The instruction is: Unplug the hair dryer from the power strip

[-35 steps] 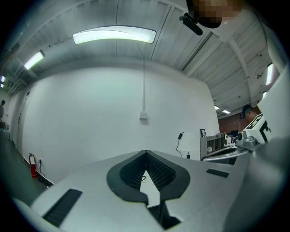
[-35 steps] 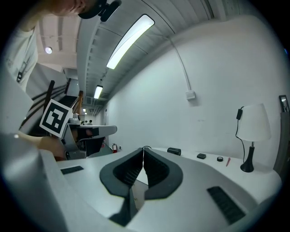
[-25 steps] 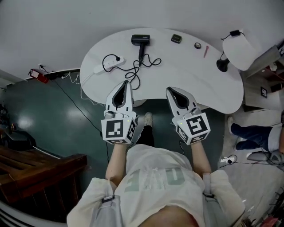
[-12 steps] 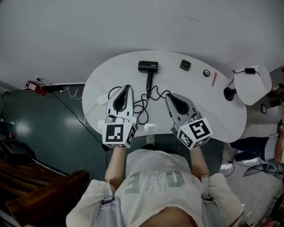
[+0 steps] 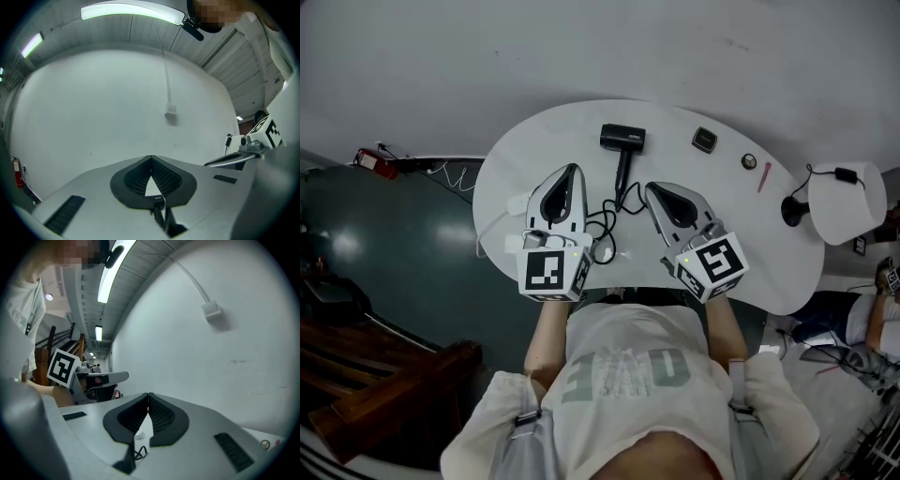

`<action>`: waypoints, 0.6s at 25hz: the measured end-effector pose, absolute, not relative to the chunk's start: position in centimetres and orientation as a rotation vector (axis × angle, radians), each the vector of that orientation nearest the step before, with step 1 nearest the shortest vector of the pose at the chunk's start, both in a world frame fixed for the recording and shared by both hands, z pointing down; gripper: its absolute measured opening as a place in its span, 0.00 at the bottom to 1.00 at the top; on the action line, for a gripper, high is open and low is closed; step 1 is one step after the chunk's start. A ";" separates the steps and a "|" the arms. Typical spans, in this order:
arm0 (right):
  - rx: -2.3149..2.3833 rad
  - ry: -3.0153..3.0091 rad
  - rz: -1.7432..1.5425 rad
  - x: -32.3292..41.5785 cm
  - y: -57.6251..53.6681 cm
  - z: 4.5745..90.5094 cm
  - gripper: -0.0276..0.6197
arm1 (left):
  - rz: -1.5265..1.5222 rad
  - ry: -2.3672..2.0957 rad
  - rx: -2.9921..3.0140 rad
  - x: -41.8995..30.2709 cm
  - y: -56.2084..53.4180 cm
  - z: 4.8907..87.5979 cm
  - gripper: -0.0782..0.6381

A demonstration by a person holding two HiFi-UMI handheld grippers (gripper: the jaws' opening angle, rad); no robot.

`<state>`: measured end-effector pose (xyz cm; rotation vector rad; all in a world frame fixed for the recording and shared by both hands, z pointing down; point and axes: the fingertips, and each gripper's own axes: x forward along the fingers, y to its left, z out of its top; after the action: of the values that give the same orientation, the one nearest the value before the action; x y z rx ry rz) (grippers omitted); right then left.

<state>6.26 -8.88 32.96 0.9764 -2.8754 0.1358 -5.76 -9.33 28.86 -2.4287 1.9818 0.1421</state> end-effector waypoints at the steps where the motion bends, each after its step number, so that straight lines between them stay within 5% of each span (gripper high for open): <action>1: 0.927 -2.886 0.129 5.9 -8.9 32.9 0.07 | 0.136 1.999 -2.418 -5.9 -9.3 28.8 0.13; 15: 0.540 -2.951 0.068 1.1 -11.4 32.5 0.07 | 0.063 2.233 -2.223 -10.6 -9.0 30.0 0.13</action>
<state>1.06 -11.42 32.54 0.5402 -2.9514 0.0683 -10.61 -9.01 29.97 -2.2229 2.2334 0.0634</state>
